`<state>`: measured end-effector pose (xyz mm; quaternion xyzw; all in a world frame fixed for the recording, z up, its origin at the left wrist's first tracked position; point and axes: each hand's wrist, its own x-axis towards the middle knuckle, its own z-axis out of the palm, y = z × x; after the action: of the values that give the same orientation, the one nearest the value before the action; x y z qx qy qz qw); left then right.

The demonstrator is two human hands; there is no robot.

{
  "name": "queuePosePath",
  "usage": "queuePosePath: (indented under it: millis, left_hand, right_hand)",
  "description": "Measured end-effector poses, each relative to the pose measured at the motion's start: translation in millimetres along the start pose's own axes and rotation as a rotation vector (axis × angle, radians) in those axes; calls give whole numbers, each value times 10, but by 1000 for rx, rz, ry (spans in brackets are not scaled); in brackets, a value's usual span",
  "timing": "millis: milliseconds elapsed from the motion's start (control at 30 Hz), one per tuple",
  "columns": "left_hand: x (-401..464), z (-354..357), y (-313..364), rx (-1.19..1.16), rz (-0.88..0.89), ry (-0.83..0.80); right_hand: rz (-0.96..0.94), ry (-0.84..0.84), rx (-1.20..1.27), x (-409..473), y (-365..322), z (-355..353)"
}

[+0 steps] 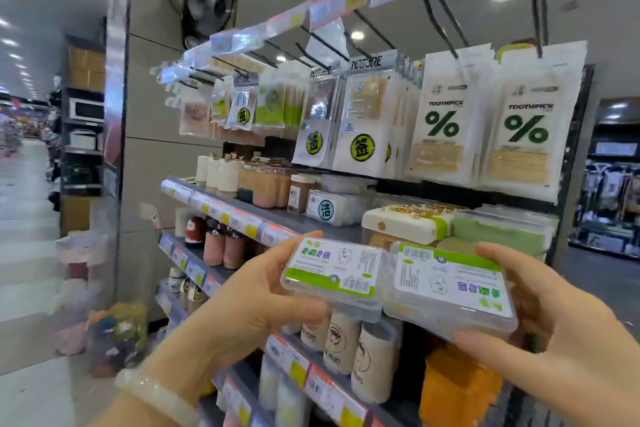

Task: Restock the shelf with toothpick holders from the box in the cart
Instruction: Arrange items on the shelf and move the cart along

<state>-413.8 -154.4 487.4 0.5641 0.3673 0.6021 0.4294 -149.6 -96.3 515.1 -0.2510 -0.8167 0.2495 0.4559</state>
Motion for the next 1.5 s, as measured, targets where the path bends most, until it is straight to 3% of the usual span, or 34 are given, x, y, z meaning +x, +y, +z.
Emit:
queuePosePath:
  millis: [300,433,600,833,900,1000,1133,1300,1500]
  left_hand:
    - [464,-1008,73,-112,-48,-241]
    - [562,-1384,52,-114,-80,-276]
    - [680,-1592,-5,-130,-98,-300]
    - [810,-1579,145,-222,-96,-432]
    - [856,-1502,216,-181,-82,-434]
    - [1004,-1372,296,-95,-31,-301]
    - [1265,-1158,327,200,86,-200]
    - [1551,-886,225,343,117,-247]
    - [1711,-771,60,684,247,-237]
  right_hand:
    - [84,179,-316,246,-129,872]
    - [190,188,-314,318,-205,1263]
    - [283,211,-354,453,-347,1452]
    - [223,290,-356,487,-397,1359]
    - [191,334,-344,462,-403,1314]
    - [162,381,-345,414,-397,1261]
    - [170,420,-405,339,-379,1155]
    - [181,413,-461,323,-340,1106]
    - [141,412,-534,354,-290,1115]
